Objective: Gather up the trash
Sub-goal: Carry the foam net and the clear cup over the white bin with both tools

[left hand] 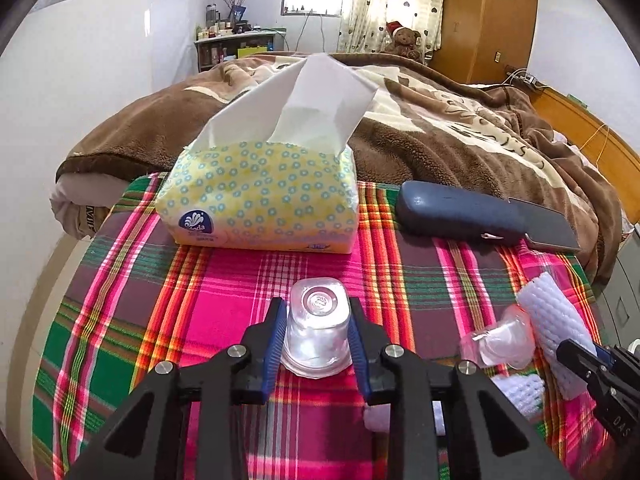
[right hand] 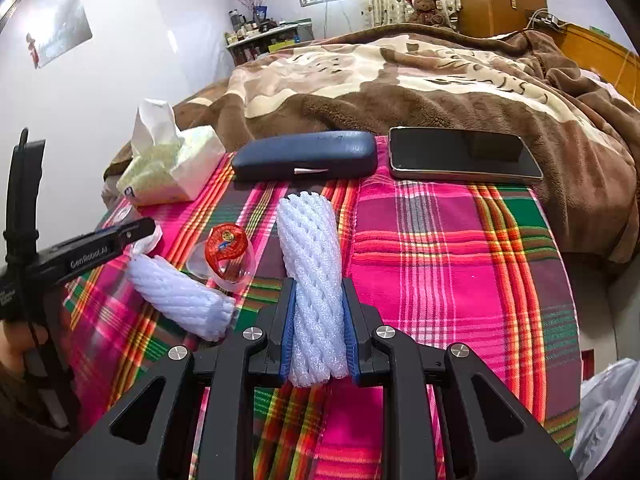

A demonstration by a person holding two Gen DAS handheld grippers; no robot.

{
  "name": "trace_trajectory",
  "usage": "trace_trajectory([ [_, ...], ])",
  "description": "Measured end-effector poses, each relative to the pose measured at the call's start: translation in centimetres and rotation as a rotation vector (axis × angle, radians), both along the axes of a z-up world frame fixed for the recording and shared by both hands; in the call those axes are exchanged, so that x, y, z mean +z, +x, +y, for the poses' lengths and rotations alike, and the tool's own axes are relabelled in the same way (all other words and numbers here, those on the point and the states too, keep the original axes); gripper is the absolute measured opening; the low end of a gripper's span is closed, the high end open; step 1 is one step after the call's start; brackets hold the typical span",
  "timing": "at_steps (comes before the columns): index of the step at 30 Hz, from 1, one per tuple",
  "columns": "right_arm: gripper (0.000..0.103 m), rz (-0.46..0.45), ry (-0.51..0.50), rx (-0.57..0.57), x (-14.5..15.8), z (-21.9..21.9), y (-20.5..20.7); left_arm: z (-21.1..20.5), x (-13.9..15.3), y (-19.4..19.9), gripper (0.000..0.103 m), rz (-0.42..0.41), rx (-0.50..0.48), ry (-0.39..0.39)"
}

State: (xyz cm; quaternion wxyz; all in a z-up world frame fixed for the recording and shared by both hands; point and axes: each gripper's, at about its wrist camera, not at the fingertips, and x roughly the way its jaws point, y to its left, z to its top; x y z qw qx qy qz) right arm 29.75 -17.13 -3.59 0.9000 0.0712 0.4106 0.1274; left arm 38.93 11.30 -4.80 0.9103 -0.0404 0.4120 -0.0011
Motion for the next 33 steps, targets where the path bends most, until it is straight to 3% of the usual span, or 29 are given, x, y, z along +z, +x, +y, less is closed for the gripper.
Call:
trace_trajectory([
  [18,0.022,-0.074,0.032,-0.055,3.8,-3.2,-4.7,-4.0,5.8,-7.1,0.031,-0.085,-0.079,-0.009],
  [33,0.022,-0.136,0.035,-0.158,6.1,-8.5,-9.9,-11.5,8.8,-13.6,0.031,-0.139,-0.232,-0.028],
])
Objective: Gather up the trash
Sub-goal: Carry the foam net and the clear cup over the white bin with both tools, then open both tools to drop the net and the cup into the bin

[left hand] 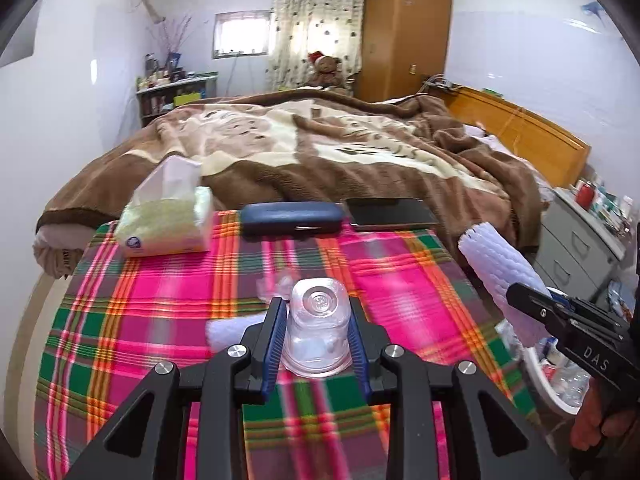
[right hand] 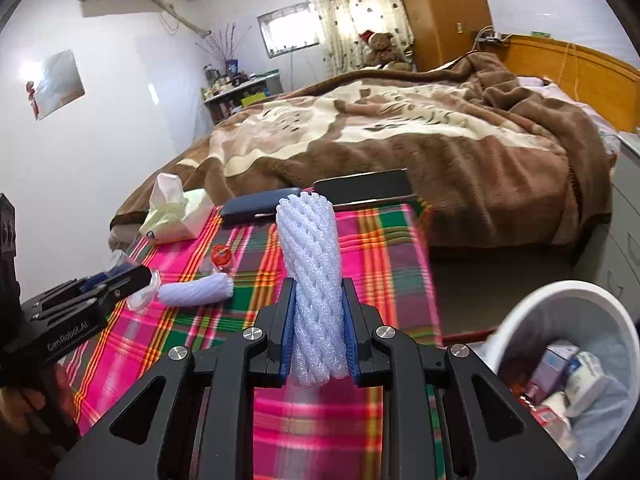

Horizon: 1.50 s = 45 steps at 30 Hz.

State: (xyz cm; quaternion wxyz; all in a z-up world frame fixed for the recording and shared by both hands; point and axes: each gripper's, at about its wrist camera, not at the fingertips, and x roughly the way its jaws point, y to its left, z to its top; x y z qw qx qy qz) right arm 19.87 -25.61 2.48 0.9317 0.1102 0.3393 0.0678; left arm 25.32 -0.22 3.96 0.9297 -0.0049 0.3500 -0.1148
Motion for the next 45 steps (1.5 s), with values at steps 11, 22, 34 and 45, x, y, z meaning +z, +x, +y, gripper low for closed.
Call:
trace_trajectory([
  [11,0.022,-0.011,-0.015,-0.111,0.5,-5.0,-4.0,-7.6,1.0,-4.1,0.031,-0.017,-0.157,-0.009],
  [22,0.022,-0.002,-0.014,-0.238,0.1,-10.2,-7.0,-16.0,0.2,-6.5,0.031,0.000,-0.309,-0.006],
  [34,0.022,0.090,-0.028,-0.369,-2.1,-15.5,-9.1,-23.4,-2.3,-7.5,0.031,0.068,-0.437,0.004],
  [45,0.023,0.159,-0.019,-0.364,-3.6,-17.0,-9.3,-27.8,-4.1,-7.6,0.031,0.101,-0.476,0.037],
])
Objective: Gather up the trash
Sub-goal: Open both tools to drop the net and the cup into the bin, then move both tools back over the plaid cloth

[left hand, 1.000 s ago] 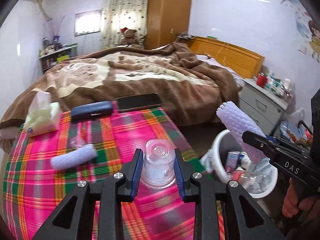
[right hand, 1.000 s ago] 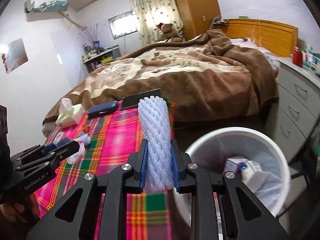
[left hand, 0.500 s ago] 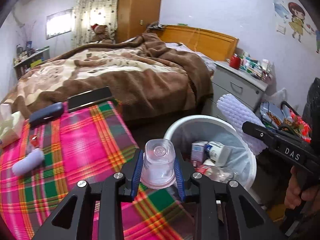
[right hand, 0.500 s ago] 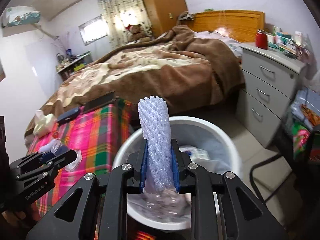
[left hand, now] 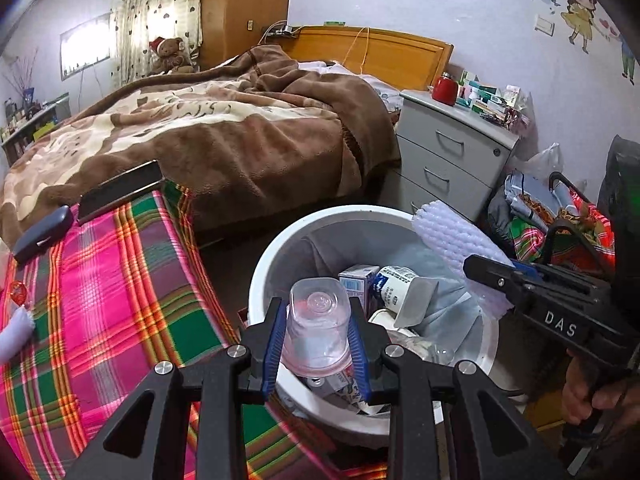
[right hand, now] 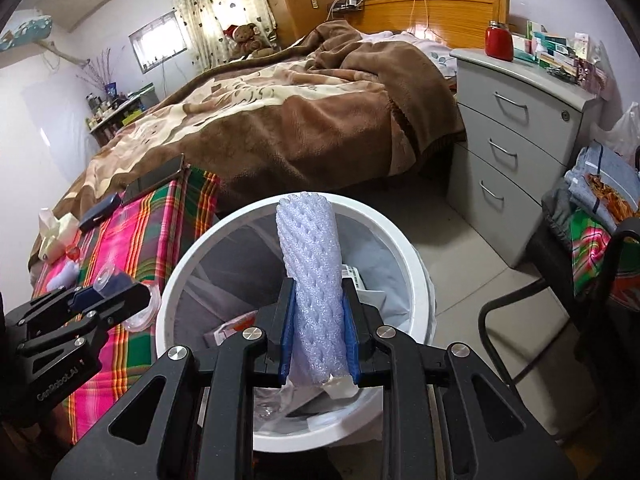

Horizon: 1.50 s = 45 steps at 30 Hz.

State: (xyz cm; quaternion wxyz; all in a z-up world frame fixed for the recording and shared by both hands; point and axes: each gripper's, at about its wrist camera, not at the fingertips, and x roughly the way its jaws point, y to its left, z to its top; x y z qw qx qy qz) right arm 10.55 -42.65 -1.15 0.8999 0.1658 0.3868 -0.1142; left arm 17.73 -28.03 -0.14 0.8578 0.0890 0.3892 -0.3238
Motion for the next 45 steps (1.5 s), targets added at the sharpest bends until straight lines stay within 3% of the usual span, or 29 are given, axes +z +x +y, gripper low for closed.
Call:
trace_trajectory([
  [8,0.023,0.007,0.021,0.016,-0.5,-0.5,0.3,-0.6,-0.6,0.4,0.032,0.011,-0.002,0.010],
  [10,0.024,0.008,0.021,0.017,-0.5,-0.4,0.3,-0.6,-0.7,0.5,0.041,0.019,0.001,0.008],
  [11,0.025,0.010,0.021,0.015,-0.5,-0.4,0.2,-0.6,-0.7,0.6,0.050,0.022,0.004,0.005],
  [12,0.025,0.011,0.021,0.015,-0.5,-0.4,0.3,-0.4,-0.7,0.7,0.052,0.026,0.006,0.000],
  [16,0.042,0.007,0.025,0.015,-0.4,-0.3,0.4,0.1,-0.4,0.6,0.053,0.019,0.009,-0.006],
  [34,0.044,-0.036,0.023,0.050,0.7,2.6,1.0,5.0,0.8,0.5,0.054,-0.001,0.083,-0.037],
  [45,0.045,-0.076,0.024,0.122,1.3,6.1,2.6,11.4,1.5,1.2,0.054,-0.021,0.186,-0.046],
])
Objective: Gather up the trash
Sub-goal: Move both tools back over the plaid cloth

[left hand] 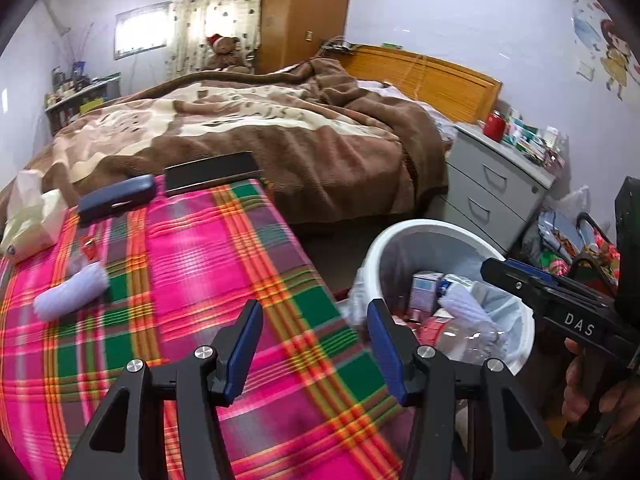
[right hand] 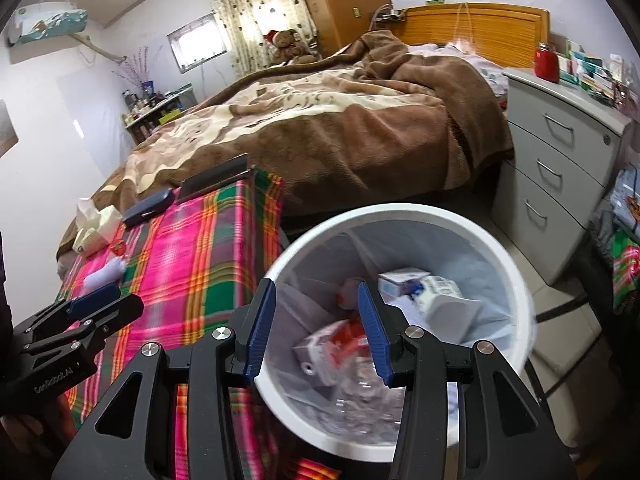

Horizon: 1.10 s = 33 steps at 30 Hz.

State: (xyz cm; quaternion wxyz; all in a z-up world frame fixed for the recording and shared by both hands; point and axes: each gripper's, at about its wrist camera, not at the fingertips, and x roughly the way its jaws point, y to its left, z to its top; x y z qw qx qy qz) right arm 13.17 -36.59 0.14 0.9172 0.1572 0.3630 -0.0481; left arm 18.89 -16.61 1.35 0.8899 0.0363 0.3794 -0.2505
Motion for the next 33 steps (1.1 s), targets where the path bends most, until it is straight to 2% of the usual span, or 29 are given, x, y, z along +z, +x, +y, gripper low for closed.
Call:
trace_trajectory([
  [13,0.045,-0.026,0.009,0.134,0.2,5.9,3.2,9.4,-0.5,2.4,0.054,-0.003,0.161,0.013],
  [16,0.046,-0.022,0.005,0.168,0.1,7.4,4.0,11.9,-0.7,3.1,0.055,0.006,0.198,-0.005],
  [22,0.046,-0.020,0.004,0.226,0.0,9.7,5.5,16.3,-1.0,4.8,0.058,0.014,0.262,-0.004],
  [33,0.046,0.006,-0.018,0.297,-0.7,14.0,8.7,20.2,-2.2,8.3,0.060,0.018,0.263,0.044],
])
